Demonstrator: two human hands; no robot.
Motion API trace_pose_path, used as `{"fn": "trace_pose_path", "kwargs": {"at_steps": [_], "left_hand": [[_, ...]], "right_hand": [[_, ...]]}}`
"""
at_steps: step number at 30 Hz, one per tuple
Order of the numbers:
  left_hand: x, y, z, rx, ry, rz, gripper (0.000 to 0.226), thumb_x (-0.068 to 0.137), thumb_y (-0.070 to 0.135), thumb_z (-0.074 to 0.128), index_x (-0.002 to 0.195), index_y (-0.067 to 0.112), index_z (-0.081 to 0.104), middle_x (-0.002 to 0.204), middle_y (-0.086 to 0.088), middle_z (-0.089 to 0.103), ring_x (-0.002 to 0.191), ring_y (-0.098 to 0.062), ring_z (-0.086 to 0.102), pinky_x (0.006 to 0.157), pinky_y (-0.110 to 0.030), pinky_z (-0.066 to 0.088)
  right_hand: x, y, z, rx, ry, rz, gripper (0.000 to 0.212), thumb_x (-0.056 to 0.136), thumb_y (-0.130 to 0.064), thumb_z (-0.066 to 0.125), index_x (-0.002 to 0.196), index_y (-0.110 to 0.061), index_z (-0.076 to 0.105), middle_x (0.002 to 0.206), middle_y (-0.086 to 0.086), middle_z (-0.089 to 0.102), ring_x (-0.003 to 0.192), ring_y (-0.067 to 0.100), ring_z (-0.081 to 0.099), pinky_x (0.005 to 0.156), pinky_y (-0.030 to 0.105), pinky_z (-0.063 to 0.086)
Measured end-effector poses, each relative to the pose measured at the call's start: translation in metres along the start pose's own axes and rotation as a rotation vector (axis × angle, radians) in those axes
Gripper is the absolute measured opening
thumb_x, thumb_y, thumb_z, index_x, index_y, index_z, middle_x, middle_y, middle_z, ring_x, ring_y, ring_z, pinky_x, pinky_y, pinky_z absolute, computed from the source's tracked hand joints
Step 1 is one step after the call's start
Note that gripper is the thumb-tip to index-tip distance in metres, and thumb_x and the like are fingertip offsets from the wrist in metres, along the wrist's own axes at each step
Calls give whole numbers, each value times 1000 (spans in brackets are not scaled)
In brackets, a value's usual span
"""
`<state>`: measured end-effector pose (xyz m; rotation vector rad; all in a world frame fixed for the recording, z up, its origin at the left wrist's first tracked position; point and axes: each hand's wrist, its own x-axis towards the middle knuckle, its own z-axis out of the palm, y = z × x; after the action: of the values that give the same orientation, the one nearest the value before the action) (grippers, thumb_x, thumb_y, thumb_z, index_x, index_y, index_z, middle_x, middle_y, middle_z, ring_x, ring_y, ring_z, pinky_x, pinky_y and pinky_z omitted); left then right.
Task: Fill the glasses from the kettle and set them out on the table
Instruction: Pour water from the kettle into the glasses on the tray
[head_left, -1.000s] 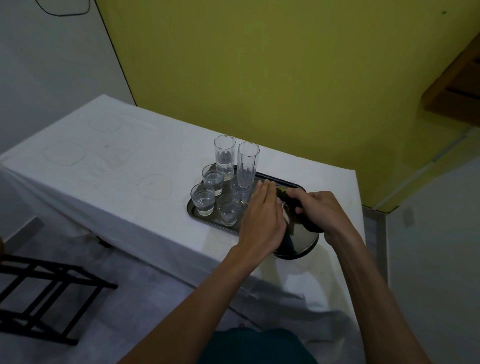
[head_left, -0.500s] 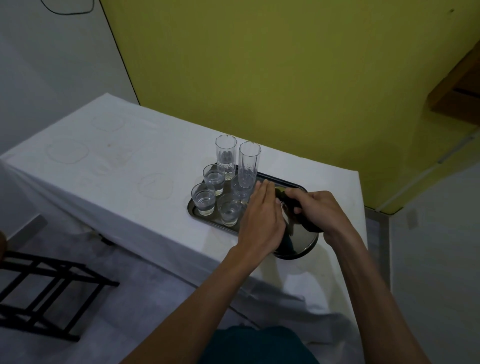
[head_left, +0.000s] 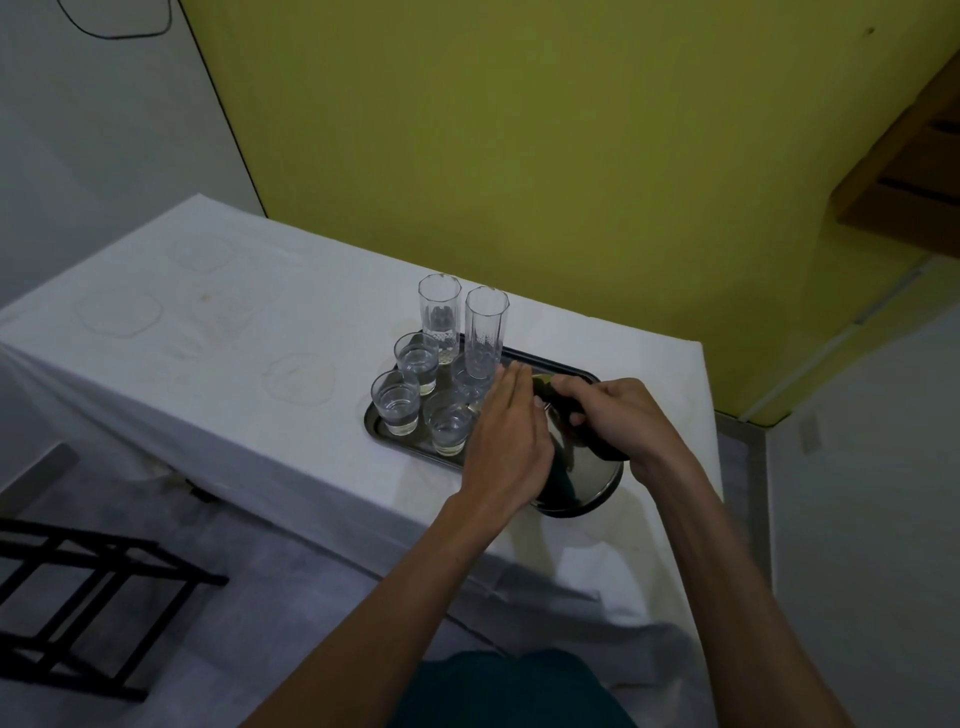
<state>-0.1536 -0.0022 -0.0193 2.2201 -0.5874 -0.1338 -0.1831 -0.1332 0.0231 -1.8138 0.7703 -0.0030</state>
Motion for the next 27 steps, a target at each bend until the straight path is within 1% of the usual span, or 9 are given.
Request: {"fn": "trace_pose_path", "kwargs": {"at_steps": [6, 8, 10, 13, 17, 20, 24, 27], "left_hand": [[1, 0, 0, -1, -5, -6, 50, 105, 24, 27, 153, 8, 22, 162, -6, 19, 151, -13, 8, 121, -26, 10], [2, 0, 0, 4, -5, -6, 50, 105, 24, 27, 153, 8, 22, 162, -5, 19, 151, -13, 8, 120, -25, 9], [3, 1, -1, 6, -4, -7, 51, 105, 24, 27, 153, 8, 21, 162, -5, 18, 151, -13, 8, 120, -25, 8], [2, 3, -3, 8, -3, -8, 51, 106, 25, 26, 153, 8, 21, 162, -5, 18, 151, -13, 8, 122, -27, 10], [2, 4, -4, 17, 10, -2, 51, 105, 25, 27, 153, 8, 21, 162, -5, 19, 151, -14, 8, 122, -28, 11], [3, 4, -4, 13, 13, -3, 50, 105, 24, 27, 153, 8, 22, 162, -5, 19, 151, -14, 8, 122, -28, 12], [2, 4, -3, 19, 14, -4, 50, 105, 24, 27, 153, 8, 21, 162, -5, 19, 151, -14, 8, 120, -26, 10], [2, 4, -3, 11, 7, -10, 50, 106, 25, 27, 153, 9, 21, 162, -4, 18, 151, -13, 7, 121, -27, 10]], "right_hand": [[1, -1, 1, -3, 0, -10, 47, 81, -52, 75, 54, -13, 66, 47, -2, 63, 55, 20, 56, 60, 31, 41], [2, -2, 1, -14, 3, -13, 49, 81, -53, 74, 54, -13, 66, 46, -2, 61, 53, 20, 54, 58, 31, 40], [2, -3, 0, -19, 8, -22, 49, 82, -53, 74, 56, -12, 67, 45, -3, 60, 51, 18, 53, 56, 30, 39], [2, -4, -1, -11, 0, -31, 48, 83, -53, 74, 59, -11, 68, 45, -5, 61, 53, 19, 54, 58, 30, 40], [2, -5, -2, -2, -5, -29, 47, 83, -52, 73, 62, -10, 69, 45, -7, 61, 53, 17, 53, 56, 28, 38], [2, -6, -3, -4, -8, -31, 46, 85, -51, 73, 65, -8, 69, 43, -8, 60, 50, 14, 52, 53, 26, 38], [3, -5, -3, -6, -9, -32, 48, 85, -50, 73, 71, -4, 71, 45, -7, 60, 41, 10, 51, 48, 23, 37], [3, -5, -3, -16, -15, -31, 48, 85, -50, 73, 66, -7, 69, 43, -7, 58, 37, 7, 49, 47, 22, 36]]}}
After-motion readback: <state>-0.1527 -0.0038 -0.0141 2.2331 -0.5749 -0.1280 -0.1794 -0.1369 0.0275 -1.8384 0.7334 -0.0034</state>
